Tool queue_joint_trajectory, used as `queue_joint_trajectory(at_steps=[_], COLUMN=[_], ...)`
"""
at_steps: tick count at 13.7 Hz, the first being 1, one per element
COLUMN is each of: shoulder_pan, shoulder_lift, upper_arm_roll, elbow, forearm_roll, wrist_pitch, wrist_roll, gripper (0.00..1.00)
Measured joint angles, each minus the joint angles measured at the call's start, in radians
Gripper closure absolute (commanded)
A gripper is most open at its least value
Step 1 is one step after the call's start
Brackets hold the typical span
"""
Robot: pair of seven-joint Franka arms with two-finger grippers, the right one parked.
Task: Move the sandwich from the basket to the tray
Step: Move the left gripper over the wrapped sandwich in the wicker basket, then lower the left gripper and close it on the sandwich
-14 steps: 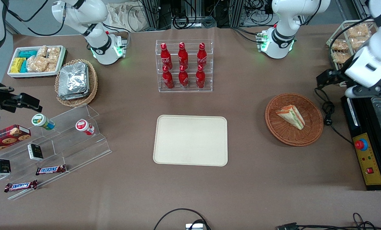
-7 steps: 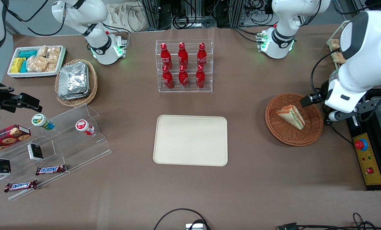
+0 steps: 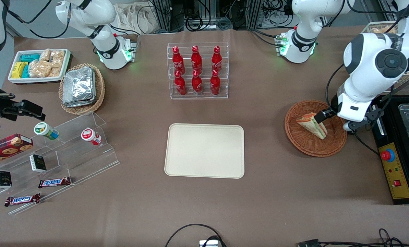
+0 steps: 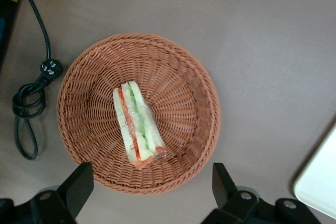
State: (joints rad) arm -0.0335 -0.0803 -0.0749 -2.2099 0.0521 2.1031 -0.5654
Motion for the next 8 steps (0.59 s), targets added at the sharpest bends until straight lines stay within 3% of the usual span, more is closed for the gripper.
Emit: queue_joint_trajectory(at_steps=[8], shoulder_pan=[0.05], shoulder_lift=[-0.005], upper_arm_roll=[0.001], elbow=[-0.279], forearm_roll=[0.0], wrist_pitch=[0.384], wrist_roll=[-0.13], gripper=[0.0])
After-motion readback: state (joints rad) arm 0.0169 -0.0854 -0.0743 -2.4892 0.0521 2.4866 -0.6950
